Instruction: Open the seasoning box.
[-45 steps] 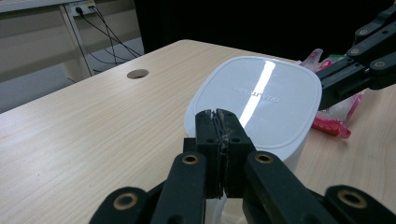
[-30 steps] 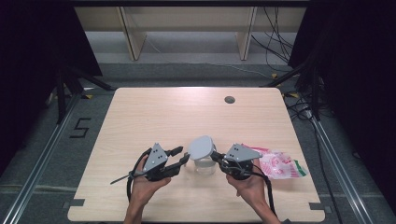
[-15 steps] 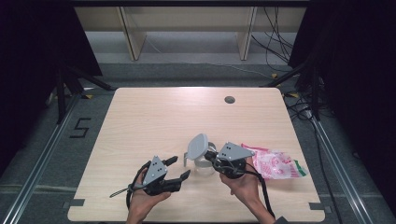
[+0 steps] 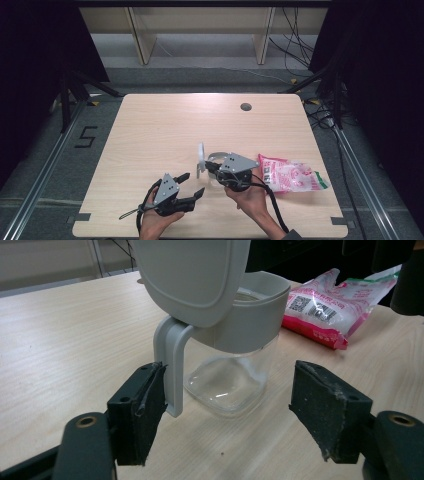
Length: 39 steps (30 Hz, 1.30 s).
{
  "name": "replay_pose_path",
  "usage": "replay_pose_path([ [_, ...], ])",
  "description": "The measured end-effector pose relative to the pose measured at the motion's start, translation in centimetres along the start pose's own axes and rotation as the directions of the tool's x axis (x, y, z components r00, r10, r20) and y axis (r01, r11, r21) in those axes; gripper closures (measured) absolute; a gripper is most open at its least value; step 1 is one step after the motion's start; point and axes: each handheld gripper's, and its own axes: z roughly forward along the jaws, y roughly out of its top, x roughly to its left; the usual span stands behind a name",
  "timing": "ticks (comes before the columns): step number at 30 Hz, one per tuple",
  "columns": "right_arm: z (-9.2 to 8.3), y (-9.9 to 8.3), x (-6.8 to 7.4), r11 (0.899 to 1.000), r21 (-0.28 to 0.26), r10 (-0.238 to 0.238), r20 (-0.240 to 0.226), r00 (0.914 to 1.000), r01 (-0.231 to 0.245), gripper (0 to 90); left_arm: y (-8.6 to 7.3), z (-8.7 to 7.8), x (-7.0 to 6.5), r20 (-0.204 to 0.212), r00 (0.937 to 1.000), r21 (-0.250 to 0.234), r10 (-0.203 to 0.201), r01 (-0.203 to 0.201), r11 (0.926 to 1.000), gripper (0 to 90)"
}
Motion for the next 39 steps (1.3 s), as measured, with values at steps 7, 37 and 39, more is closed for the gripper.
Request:
replay_pose_path([
  [7, -0.2, -0.2, -0.1, 1.000, 0.003, 0.003, -0.001, 1.0000, -0.003, 84.5, -0.5, -0.2, -0.6, 0.013, 0.9998, -0.008, -0.014, 0.014, 0.9999, 29.0],
  [37, -11.7, -8.6, -2.7, 0.974, 0.032, 0.217, 0.159, 0.9632, -0.224, 83.3, -0.9, 0.1, -1.2, 0.034, 0.9992, 0.000, -0.020, 0.020, 0.9998, 28.3],
  [39, -12.4, -9.0, -2.8, 0.974, 0.057, 0.204, 0.197, 0.9589, -0.219, 85.6, -1.0, 0.1, -1.2, 0.032, 0.9990, -0.003, -0.032, 0.032, 0.9995, 28.2],
])
